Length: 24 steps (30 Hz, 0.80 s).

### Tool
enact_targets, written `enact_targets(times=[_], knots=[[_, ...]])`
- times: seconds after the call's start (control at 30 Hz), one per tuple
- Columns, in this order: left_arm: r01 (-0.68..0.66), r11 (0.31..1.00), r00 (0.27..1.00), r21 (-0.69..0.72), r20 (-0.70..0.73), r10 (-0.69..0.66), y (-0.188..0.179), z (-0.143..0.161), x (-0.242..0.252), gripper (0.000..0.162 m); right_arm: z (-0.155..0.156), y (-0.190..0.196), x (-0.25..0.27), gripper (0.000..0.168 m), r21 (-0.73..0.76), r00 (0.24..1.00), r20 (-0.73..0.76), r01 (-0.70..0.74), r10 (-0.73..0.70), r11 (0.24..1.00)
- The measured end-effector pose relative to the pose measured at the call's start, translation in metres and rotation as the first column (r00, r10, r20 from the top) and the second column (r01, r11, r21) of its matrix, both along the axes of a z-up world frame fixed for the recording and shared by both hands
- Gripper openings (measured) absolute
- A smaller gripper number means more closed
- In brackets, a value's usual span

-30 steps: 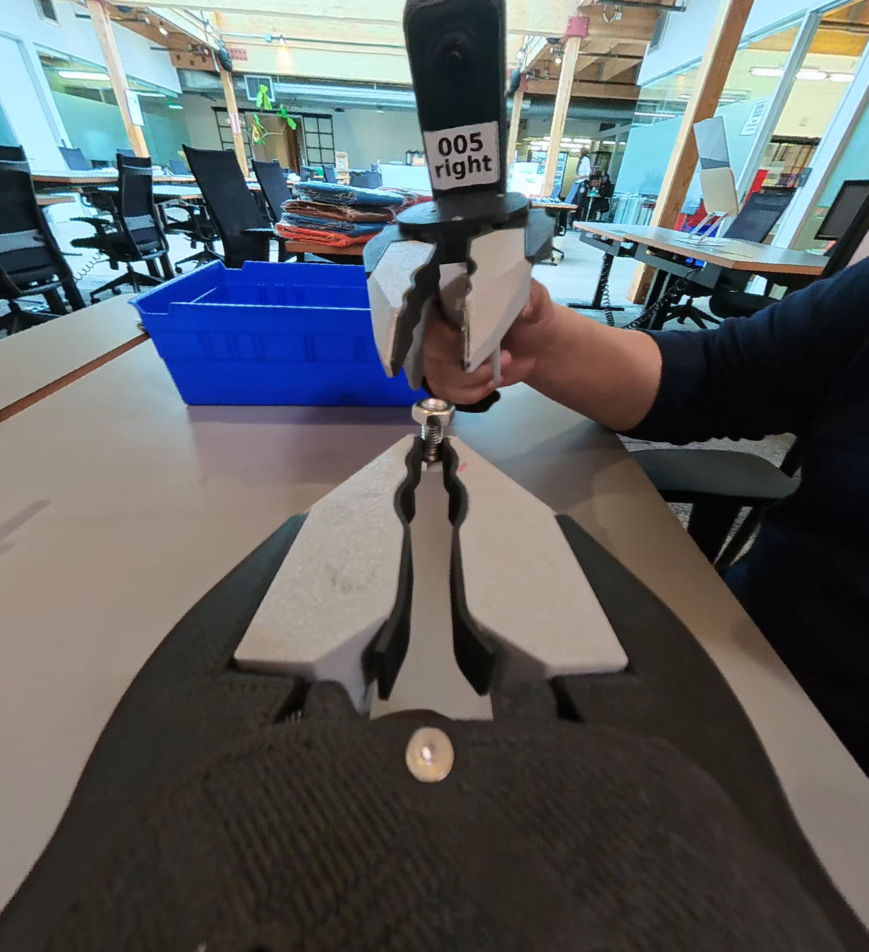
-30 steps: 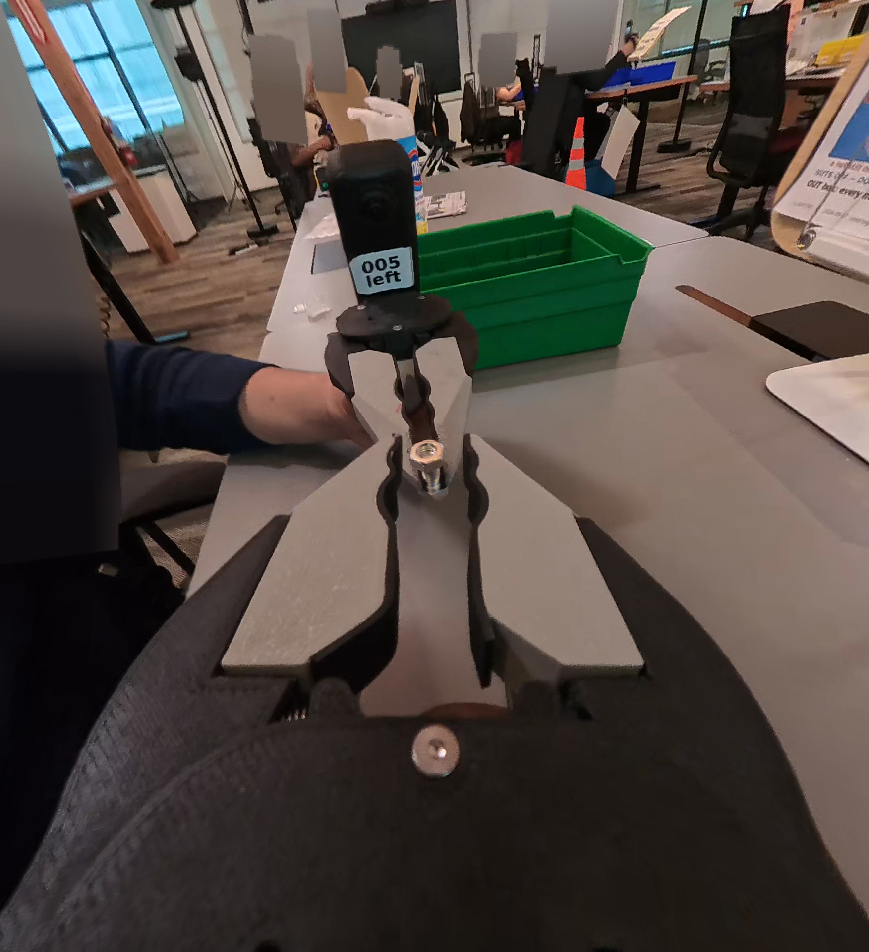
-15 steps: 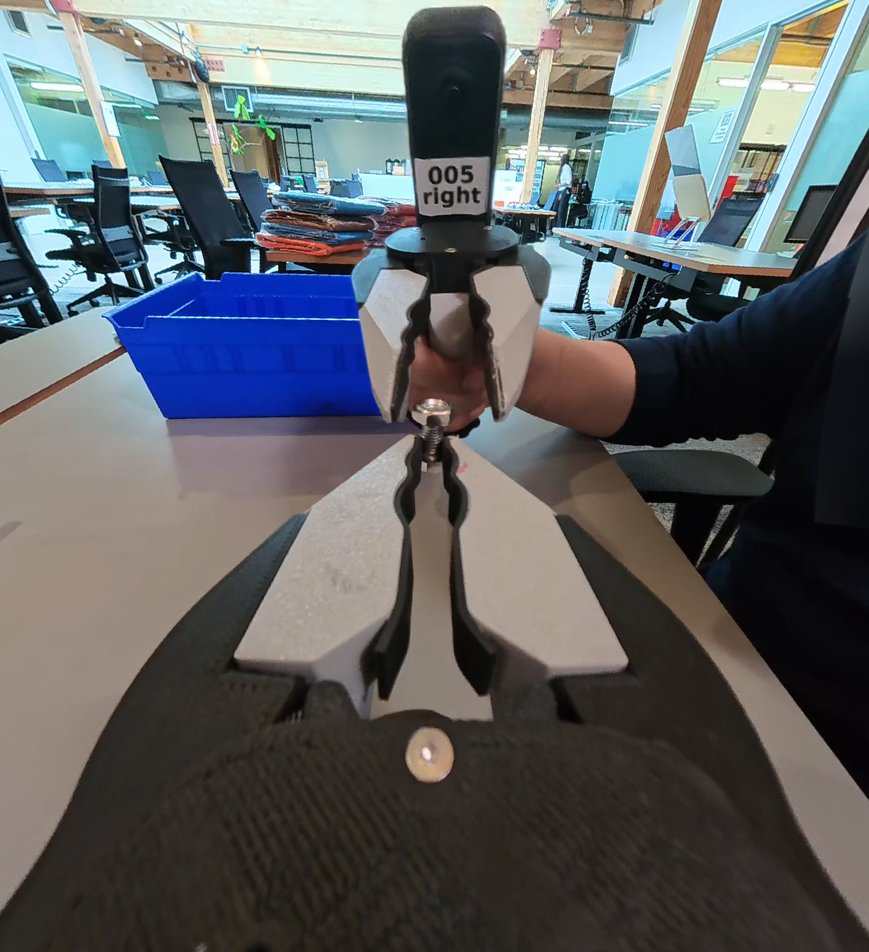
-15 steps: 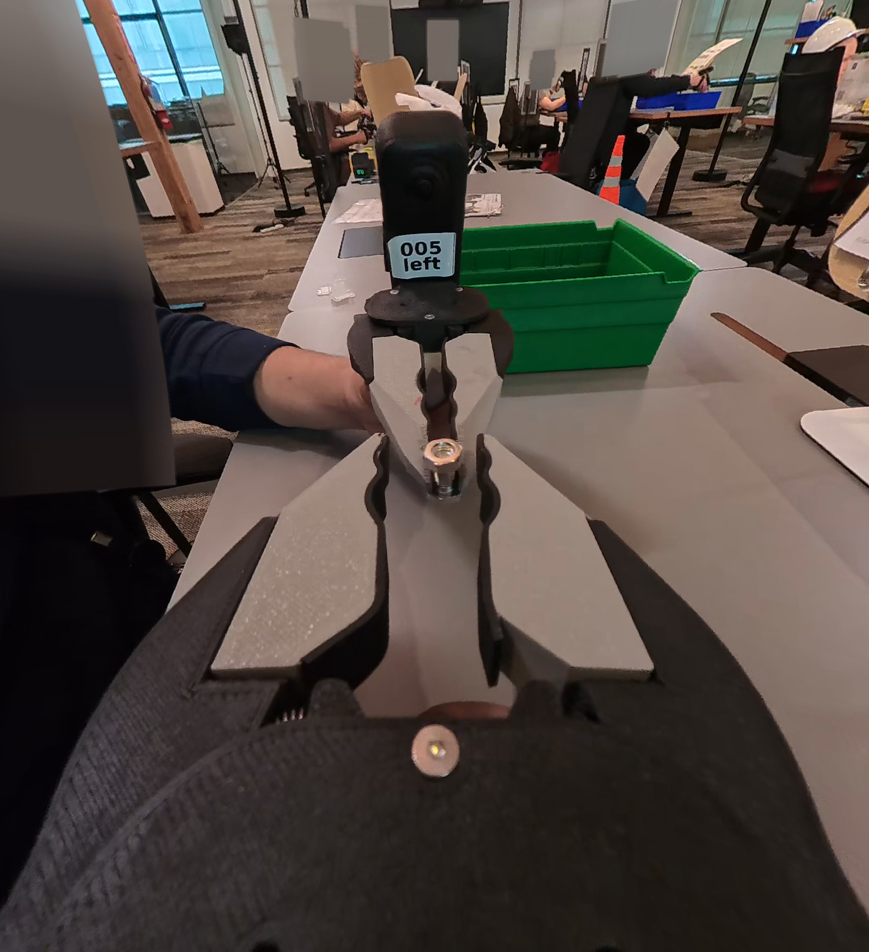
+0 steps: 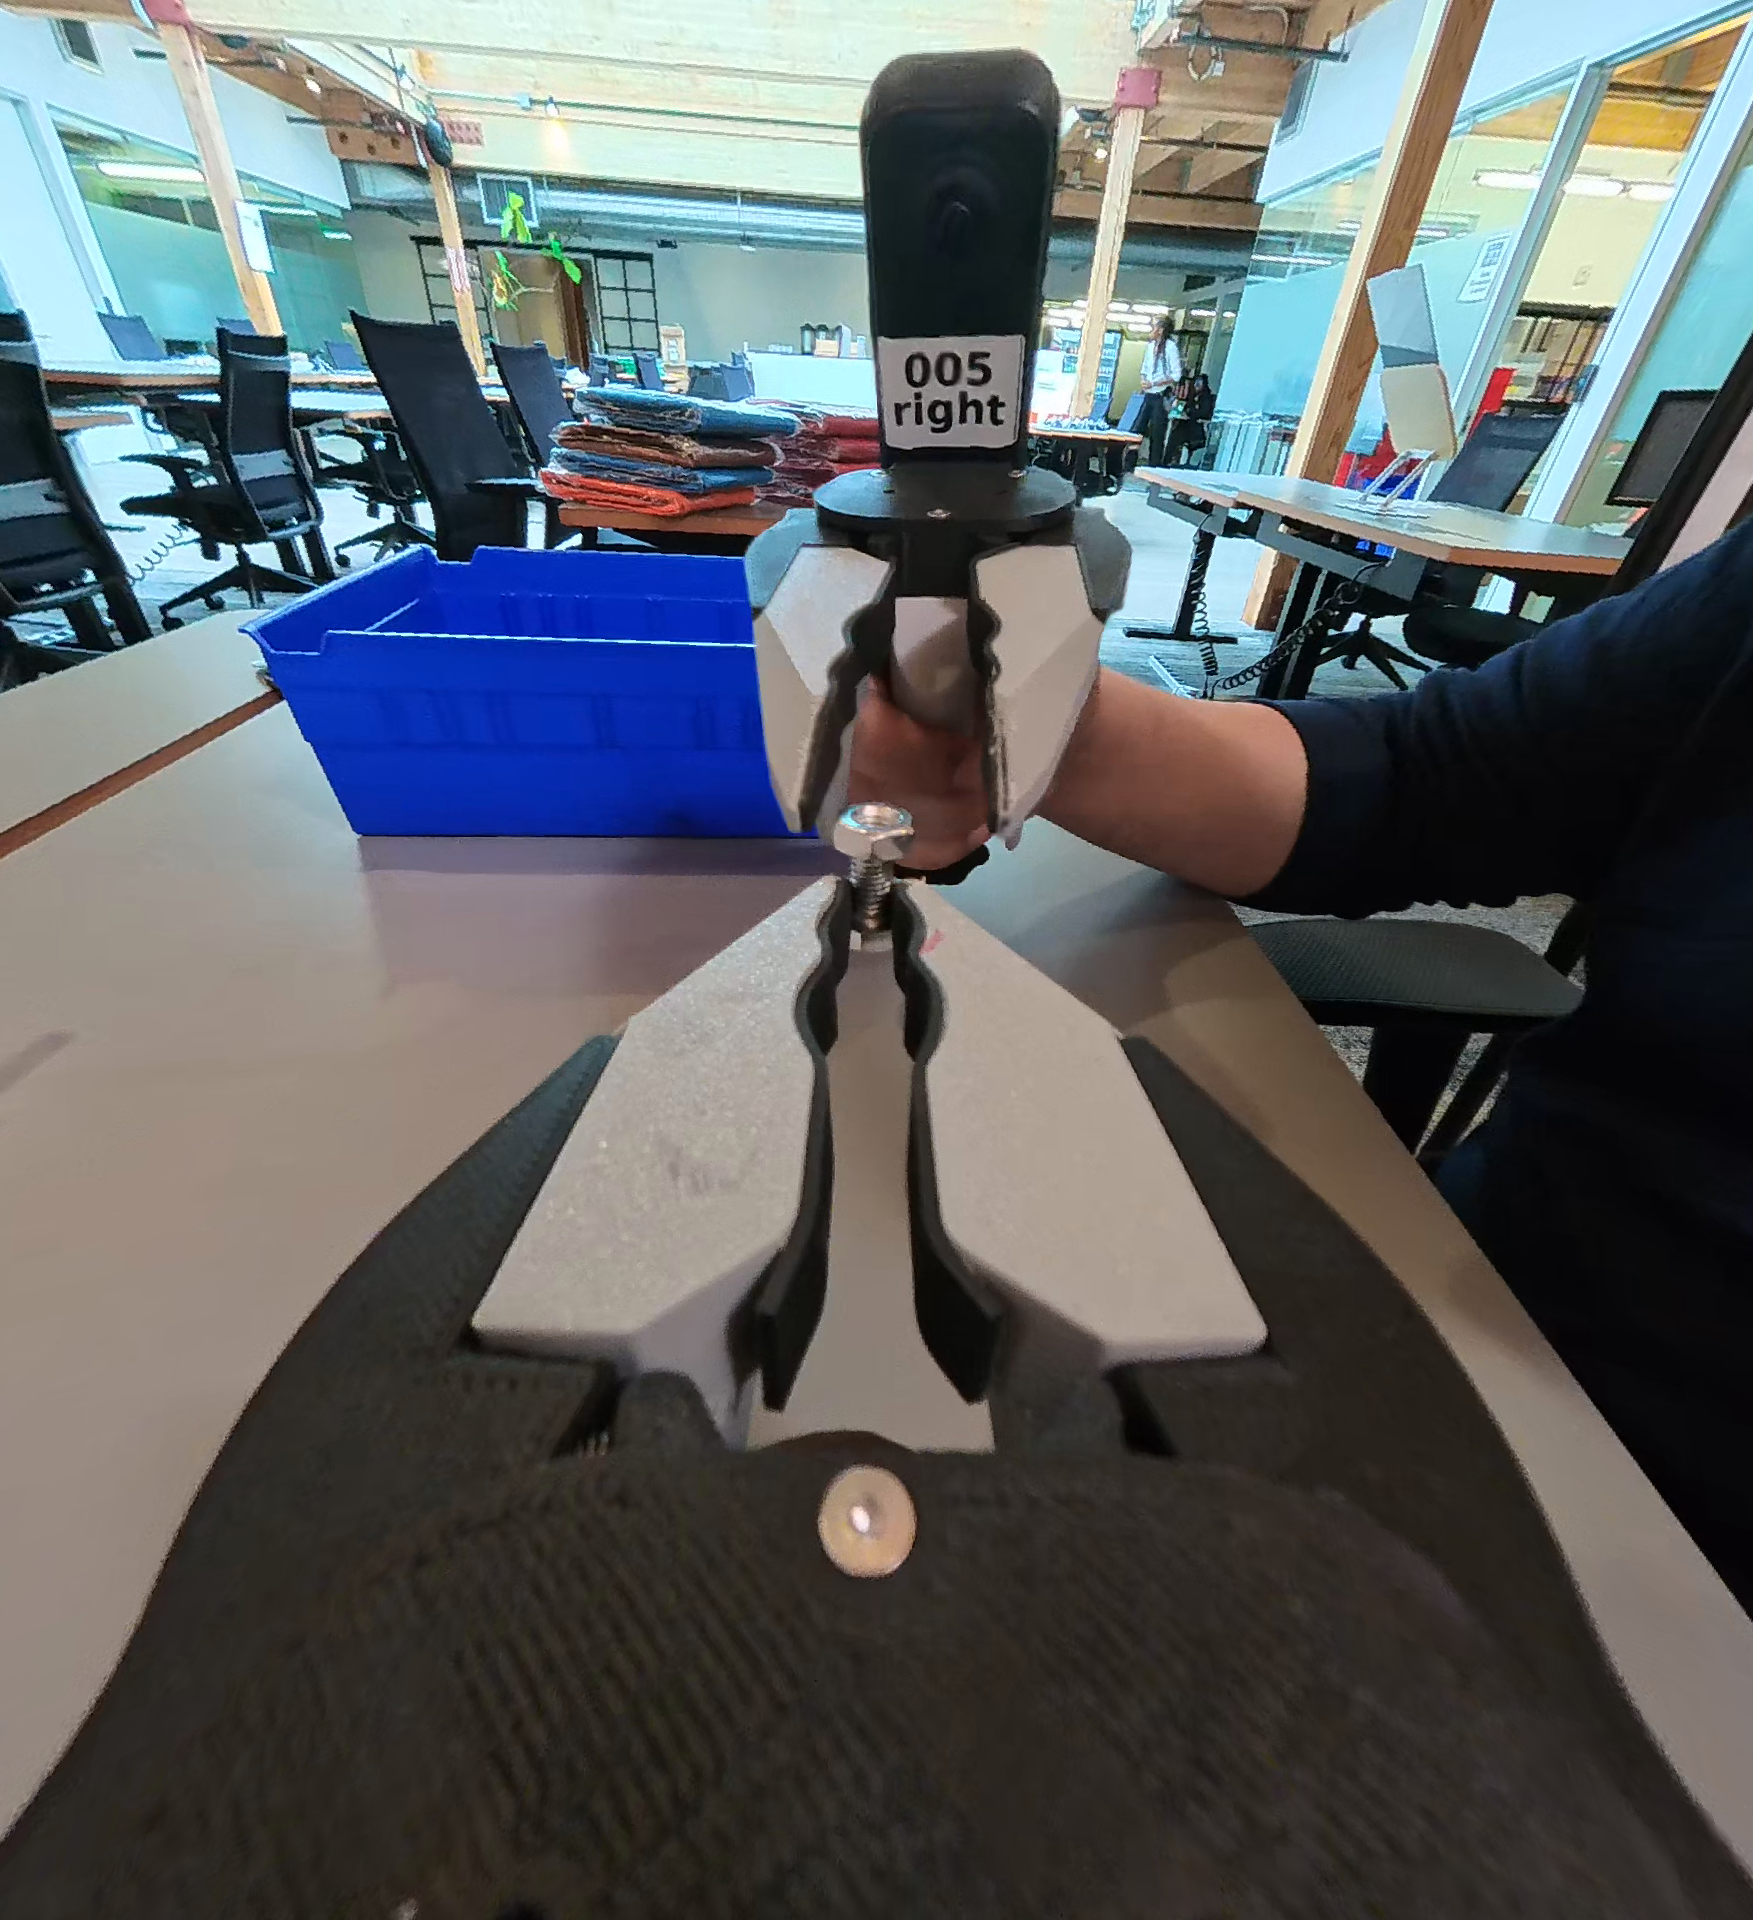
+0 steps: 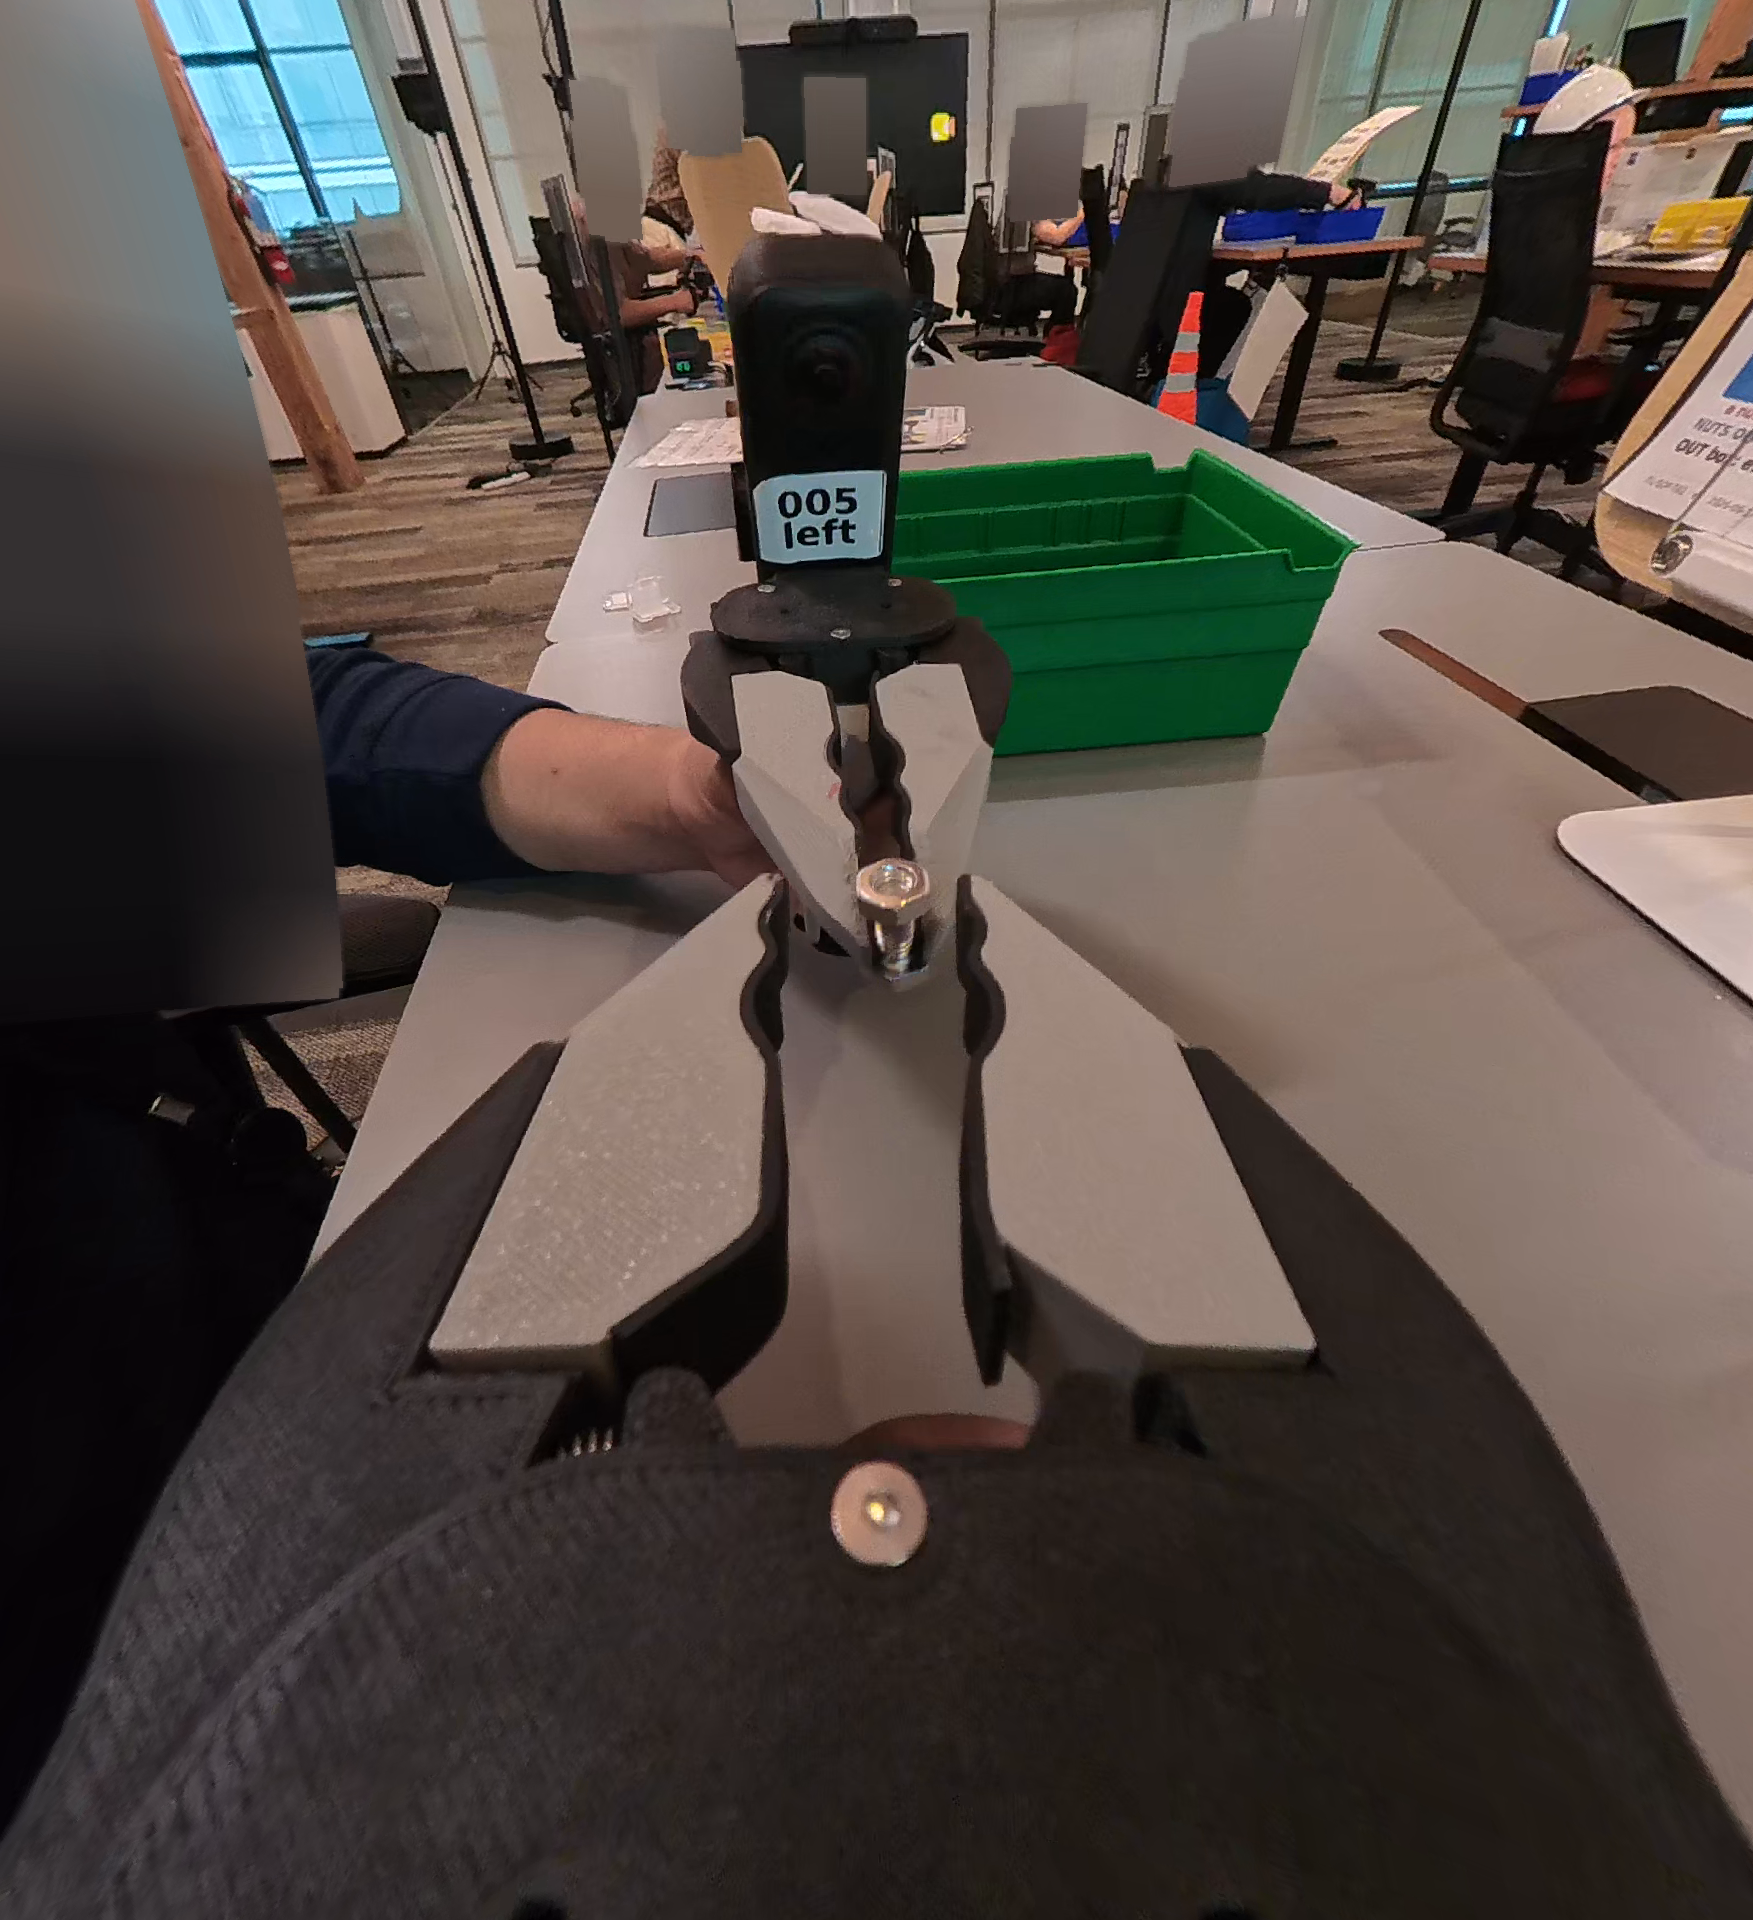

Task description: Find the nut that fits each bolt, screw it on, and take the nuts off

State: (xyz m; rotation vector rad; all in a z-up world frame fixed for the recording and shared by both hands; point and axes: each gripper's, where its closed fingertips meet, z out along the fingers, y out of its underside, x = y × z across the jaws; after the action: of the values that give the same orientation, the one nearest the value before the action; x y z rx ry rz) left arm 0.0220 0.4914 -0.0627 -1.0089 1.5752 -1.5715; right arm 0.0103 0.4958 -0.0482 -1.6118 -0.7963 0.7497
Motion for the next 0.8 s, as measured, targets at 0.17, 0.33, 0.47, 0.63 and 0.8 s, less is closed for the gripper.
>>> enact_targets(times=[0.17, 0.33, 0.47, 0.63, 0.8], knots=[[0.003, 1.000, 1.000, 0.001, -0.002, -0.003, -0.001, 0.000, 0.000, 0.005, 0.000, 0.004, -0.007, 0.029, 0.020, 1.000, 0.019, 0.003, -0.004, 1.000], [-0.005, 1.000, 1.000, 0.000, -0.003, 0.005, 0.000, 0.000, 0.001, 0.005, -0.004, 0.003, -0.011, 0.029, 0.005, 1.000, 0.019, -0.016, 0.016, 1.000], [-0.017, 1.000, 1.000, -0.001, 0.000, 0.017, 0.003, 0.000, 0.001, 0.005, -0.003, 0.001, -0.005, 0.028, 0.009, 1.000, 0.013, -0.004, 0.004, 1.000], [-0.017, 1.000, 1.000, -0.007, -0.002, 0.017, 0.004, 0.000, 0.001, 0.005, 0.001, 0.002, -0.001, 0.026, 0.018, 1.000, 0.004, 0.009, -0.009, 1.000], [-0.010, 1.000, 1.000, -0.003, -0.004, 0.010, 0.001, 0.000, 0.001, 0.005, -0.001, 0.006, -0.009, 0.028, 0.019, 1.000, 0.019, 0.003, -0.003, 1.000]])
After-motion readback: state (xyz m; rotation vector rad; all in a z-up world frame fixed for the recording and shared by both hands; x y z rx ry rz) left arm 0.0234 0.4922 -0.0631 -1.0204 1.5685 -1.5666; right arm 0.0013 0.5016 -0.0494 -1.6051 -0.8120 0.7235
